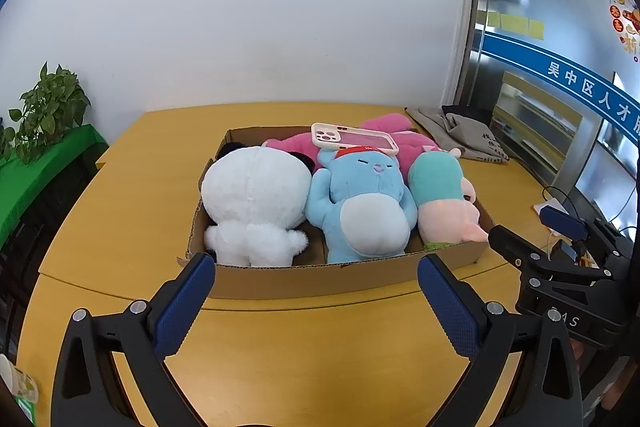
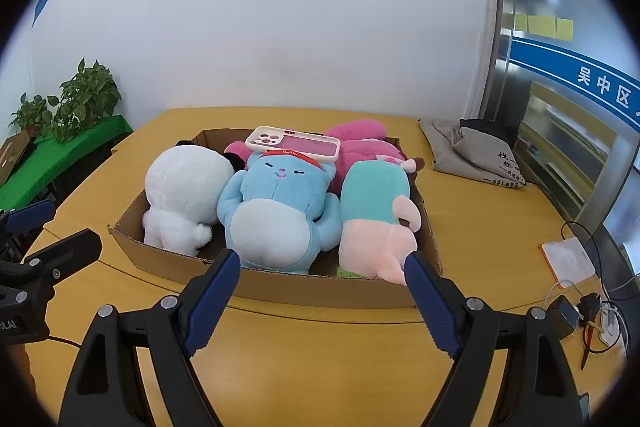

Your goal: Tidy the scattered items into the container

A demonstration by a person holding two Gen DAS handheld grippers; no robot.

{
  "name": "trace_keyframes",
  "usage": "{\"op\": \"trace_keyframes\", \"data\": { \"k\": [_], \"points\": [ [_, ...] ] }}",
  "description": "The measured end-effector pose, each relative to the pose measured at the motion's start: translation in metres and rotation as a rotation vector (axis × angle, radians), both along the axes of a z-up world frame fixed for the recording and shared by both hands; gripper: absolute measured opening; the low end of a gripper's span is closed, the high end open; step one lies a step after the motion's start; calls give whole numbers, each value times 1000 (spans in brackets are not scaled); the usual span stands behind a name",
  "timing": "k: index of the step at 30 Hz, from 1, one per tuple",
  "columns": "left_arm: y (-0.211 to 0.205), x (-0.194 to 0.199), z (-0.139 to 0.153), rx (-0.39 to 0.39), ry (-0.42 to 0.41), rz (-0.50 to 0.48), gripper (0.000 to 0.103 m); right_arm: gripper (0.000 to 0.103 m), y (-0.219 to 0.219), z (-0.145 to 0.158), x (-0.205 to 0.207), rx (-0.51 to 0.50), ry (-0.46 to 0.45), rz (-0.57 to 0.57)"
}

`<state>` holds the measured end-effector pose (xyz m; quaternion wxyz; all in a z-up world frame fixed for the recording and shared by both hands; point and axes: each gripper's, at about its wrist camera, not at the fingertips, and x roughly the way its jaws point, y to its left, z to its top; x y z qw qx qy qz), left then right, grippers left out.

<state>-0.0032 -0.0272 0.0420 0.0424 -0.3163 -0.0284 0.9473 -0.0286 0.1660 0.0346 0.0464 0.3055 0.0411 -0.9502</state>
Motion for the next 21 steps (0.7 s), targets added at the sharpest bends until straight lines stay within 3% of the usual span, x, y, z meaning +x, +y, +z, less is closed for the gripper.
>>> {"op": "trace_keyframes", "data": {
  "k": [21],
  "points": [
    [6, -8, -2, 11, -9, -12, 103, 84, 7, -5, -4, -6, -17, -16]
  ]
}}
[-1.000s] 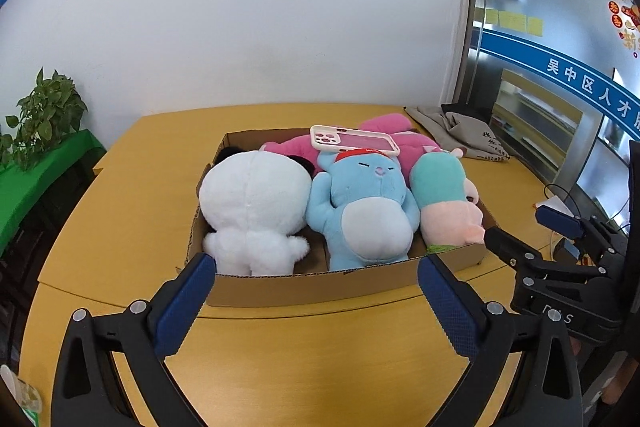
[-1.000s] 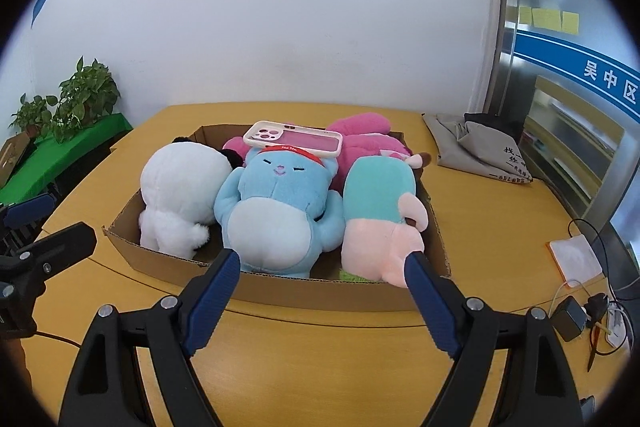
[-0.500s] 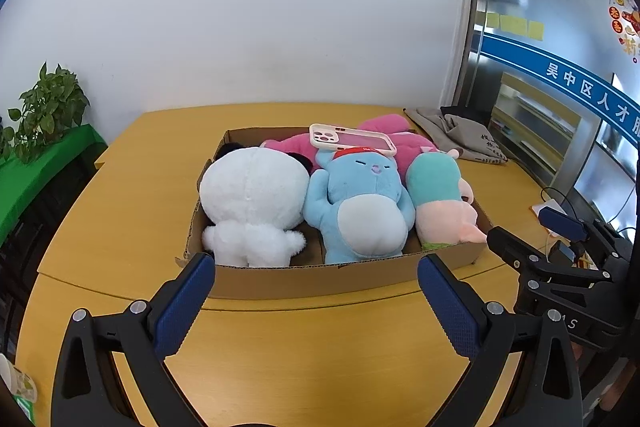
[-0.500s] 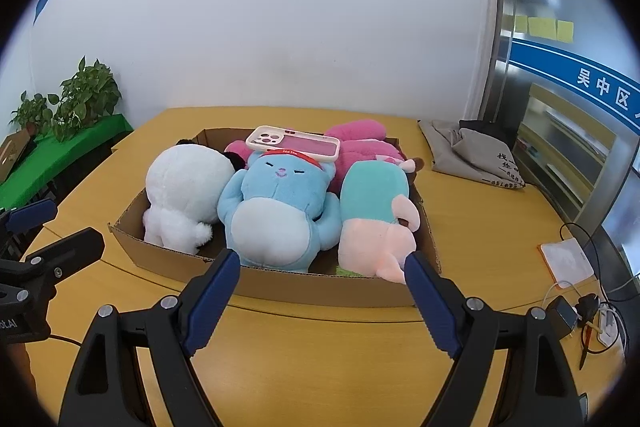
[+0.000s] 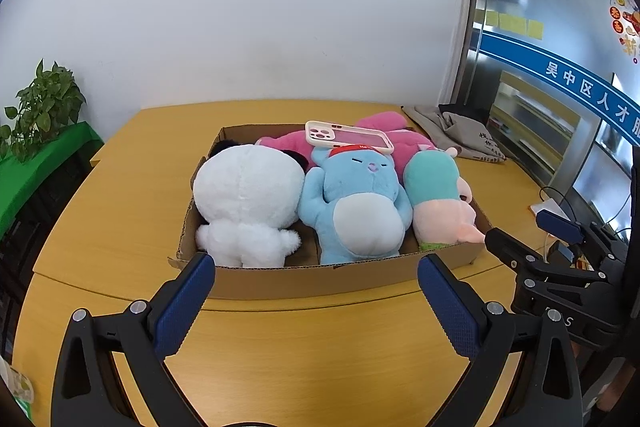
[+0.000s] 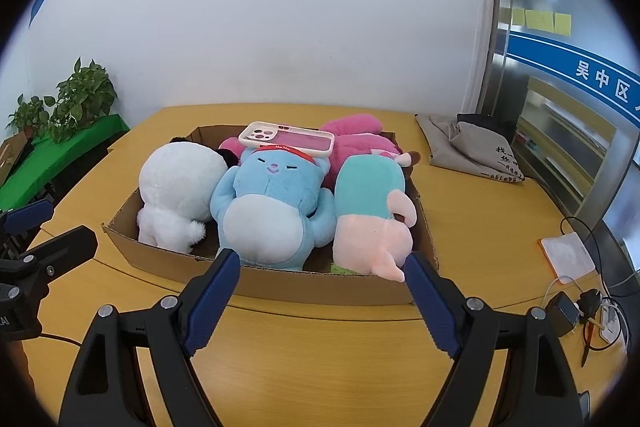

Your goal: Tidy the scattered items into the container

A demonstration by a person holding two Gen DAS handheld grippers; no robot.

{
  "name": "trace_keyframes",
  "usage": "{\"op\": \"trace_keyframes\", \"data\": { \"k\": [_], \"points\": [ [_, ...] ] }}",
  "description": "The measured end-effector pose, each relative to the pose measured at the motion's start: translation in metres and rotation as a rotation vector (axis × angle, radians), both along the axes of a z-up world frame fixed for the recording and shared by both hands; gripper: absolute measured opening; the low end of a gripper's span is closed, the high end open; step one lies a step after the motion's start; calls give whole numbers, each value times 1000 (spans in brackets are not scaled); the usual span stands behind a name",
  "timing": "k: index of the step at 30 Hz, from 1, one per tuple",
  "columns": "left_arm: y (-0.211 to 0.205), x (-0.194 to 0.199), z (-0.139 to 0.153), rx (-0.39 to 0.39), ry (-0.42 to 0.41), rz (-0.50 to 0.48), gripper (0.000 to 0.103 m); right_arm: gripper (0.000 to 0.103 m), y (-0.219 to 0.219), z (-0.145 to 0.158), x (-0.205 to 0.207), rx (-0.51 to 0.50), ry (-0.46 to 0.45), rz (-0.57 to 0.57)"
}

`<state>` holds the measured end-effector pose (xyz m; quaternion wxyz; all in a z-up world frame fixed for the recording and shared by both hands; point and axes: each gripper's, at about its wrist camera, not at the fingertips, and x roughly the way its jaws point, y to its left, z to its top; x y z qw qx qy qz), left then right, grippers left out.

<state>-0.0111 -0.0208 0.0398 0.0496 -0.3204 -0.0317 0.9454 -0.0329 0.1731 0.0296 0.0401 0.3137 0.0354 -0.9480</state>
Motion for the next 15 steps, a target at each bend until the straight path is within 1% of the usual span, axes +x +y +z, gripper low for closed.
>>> {"op": "trace_keyframes", "data": {
  "k": [9, 15],
  "points": [
    [1, -3, -3, -5, -9, 2, 103, 84, 2, -4, -3, 0, -12, 2],
    [8, -4, -3, -21, -1, -28, 103, 84, 4, -5, -4, -5, -18, 0]
  ]
}}
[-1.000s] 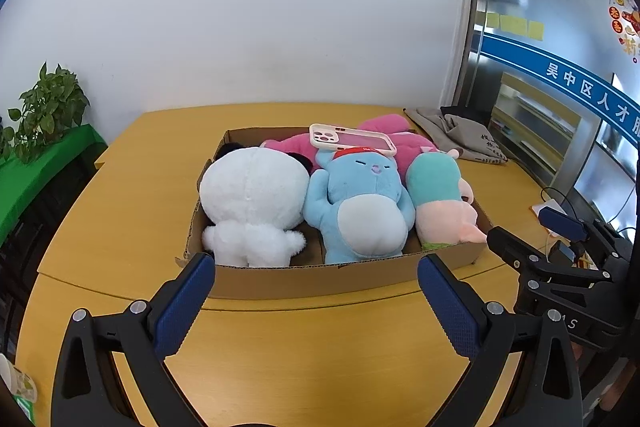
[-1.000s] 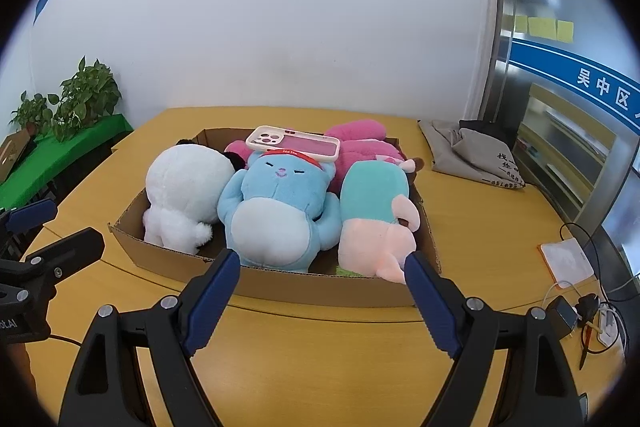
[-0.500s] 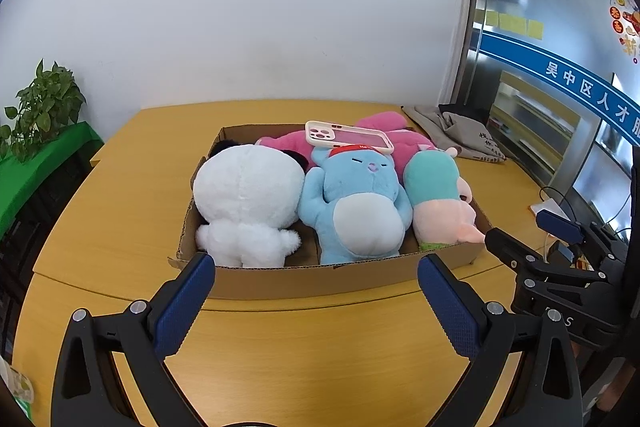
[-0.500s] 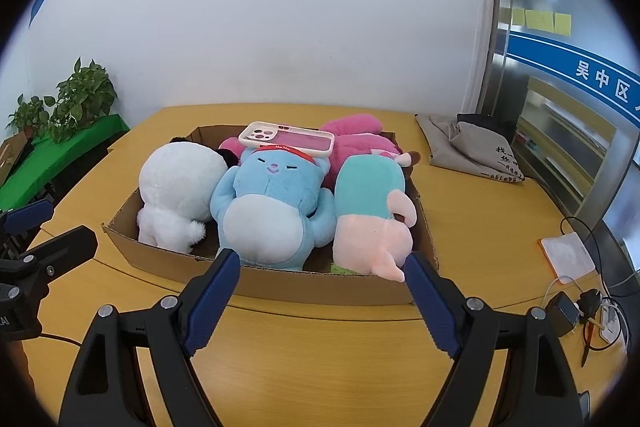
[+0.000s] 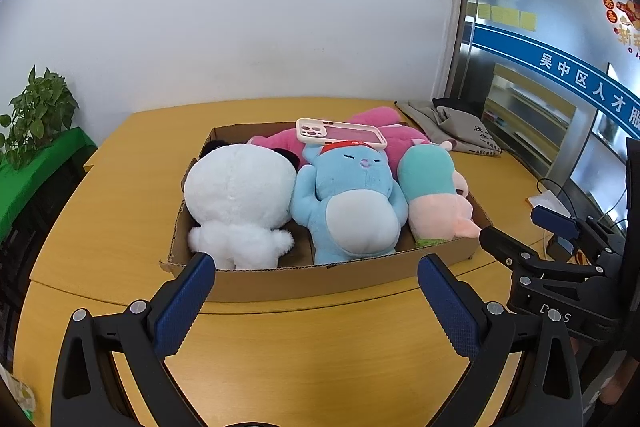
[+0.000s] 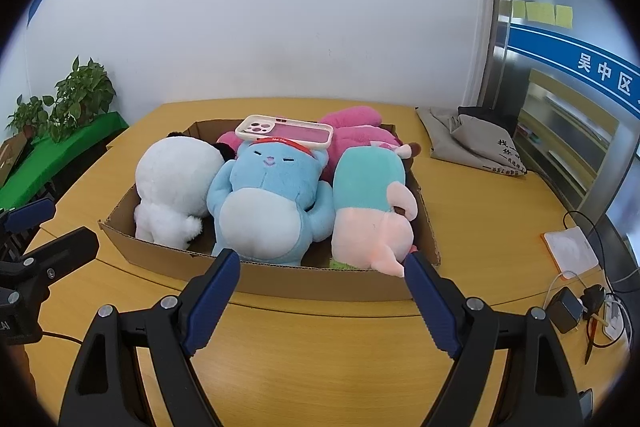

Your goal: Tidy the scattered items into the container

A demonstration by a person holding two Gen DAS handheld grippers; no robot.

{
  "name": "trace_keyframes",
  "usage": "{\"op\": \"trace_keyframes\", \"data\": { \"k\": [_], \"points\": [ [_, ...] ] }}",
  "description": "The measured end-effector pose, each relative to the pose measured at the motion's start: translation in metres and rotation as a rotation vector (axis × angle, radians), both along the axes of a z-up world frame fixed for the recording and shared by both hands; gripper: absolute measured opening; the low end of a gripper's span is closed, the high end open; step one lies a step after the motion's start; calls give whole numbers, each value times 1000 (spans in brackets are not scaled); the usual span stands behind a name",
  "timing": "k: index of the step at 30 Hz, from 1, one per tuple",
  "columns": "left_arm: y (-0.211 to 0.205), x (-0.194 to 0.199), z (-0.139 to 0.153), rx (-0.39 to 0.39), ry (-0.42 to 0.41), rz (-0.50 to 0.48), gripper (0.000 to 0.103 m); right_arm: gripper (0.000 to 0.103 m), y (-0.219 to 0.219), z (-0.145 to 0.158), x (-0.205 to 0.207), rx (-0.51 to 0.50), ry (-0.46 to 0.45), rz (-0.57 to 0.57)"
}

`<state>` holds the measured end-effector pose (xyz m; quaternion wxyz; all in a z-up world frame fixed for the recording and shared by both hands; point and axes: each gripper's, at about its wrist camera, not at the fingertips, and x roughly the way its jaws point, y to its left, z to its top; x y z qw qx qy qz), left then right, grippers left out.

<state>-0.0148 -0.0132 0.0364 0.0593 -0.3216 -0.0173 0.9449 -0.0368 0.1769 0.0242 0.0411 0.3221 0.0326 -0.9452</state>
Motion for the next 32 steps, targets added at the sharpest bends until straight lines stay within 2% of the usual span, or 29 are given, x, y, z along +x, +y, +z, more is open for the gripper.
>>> {"op": "trace_keyframes", "data": {
  "k": [4, 13, 22, 27, 32],
  "points": [
    [5, -2, -3, -16, -18, -4, 103, 84, 2, 0, 0, -4, 1, -2],
    [6, -6, -11, 4, -42, -13, 103, 84, 4, -1, 2, 2, 0, -6],
    [4, -8, -14, 73, -65, -52, 102, 84, 4, -1, 3, -3, -1, 2],
    [8, -5, -13, 38, -53, -45, 102, 84, 5, -3, 3, -2, 0, 2],
    [8, -3, -13, -8, -40, 9, 103, 84, 6, -4, 4, 4, 2, 2]
  ]
}}
